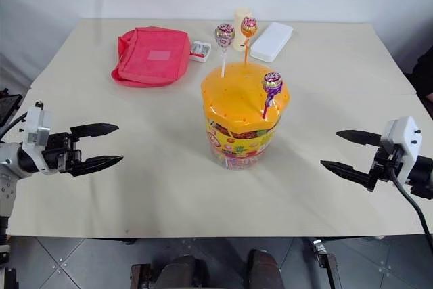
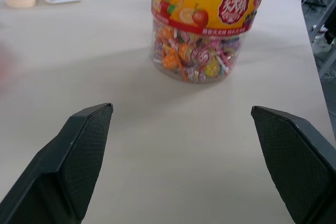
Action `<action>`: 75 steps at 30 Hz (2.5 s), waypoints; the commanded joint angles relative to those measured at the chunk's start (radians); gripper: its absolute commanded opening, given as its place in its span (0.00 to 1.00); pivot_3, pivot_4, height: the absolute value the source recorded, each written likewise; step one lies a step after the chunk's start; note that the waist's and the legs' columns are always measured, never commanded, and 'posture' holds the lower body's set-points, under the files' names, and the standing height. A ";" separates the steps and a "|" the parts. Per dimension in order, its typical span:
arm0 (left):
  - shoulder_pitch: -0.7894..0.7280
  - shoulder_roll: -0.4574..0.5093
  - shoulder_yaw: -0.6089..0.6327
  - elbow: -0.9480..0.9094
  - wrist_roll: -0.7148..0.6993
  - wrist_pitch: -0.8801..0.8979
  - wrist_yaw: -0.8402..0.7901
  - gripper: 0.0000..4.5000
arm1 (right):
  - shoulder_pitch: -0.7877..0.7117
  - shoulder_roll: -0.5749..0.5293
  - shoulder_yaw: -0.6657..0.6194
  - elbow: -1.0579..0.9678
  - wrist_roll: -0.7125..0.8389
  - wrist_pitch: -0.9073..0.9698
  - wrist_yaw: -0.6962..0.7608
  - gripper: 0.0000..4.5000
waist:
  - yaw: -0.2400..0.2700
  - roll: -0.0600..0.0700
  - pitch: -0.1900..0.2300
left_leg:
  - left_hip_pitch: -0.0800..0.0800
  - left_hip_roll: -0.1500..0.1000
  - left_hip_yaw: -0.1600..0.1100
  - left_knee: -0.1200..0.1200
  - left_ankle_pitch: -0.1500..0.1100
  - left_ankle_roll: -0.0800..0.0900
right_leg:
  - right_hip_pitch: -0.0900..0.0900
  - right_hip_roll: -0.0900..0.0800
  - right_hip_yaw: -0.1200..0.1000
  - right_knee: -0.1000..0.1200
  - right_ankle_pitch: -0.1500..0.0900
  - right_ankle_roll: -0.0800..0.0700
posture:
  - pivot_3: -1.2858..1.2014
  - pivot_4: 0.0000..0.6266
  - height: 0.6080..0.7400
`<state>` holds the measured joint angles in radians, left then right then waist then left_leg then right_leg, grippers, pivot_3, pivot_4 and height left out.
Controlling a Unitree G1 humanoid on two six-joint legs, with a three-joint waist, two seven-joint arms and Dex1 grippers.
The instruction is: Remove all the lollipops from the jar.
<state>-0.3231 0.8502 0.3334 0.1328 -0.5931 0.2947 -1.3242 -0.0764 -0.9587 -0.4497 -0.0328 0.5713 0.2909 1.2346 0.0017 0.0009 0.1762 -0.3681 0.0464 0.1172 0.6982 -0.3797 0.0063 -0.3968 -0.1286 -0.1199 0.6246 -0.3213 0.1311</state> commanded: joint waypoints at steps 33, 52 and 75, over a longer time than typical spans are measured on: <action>-0.871 -0.400 -0.247 0.507 0.071 -0.156 -0.195 1.00 | 0.124 0.053 -0.299 -0.495 0.334 0.164 -0.188 1.00 | 0.024 -0.004 0.002 | -0.002 -0.001 -0.001 0.007 0.000 0.000 | 0.001 0.001 0.000 0.003 0.000 0.000 | 0.52 0.24 1.00; -1.096 -0.582 -0.268 0.846 0.155 -0.267 -0.271 0.61 | 0.185 0.071 -0.371 -0.630 0.427 0.192 -0.360 1.00 | 0.026 -0.006 0.003 | -0.003 -0.001 -0.003 0.008 0.000 0.001 | 0.000 0.001 -0.001 0.003 0.000 0.001 | 0.52 0.24 1.00; -1.201 -0.560 -0.197 0.704 0.119 -0.185 -0.138 0.01 | 0.129 0.042 -0.328 -0.570 0.377 0.165 -0.330 1.00 | 0.024 -0.008 0.004 | -0.004 -0.001 -0.003 0.008 0.000 0.001 | 0.000 0.001 -0.001 0.003 0.000 0.000 | 0.52 0.24 1.00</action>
<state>-1.4831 0.2784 0.1197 0.8749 -0.4653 0.1025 -1.4830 0.0624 -0.8998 -0.7665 -0.6063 0.9479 0.4781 0.8945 0.0260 -0.0067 0.1804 -0.3719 0.0452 0.1141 0.7064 -0.3801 0.0077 -0.3963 -0.1277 -0.1207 0.6277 -0.3210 0.1316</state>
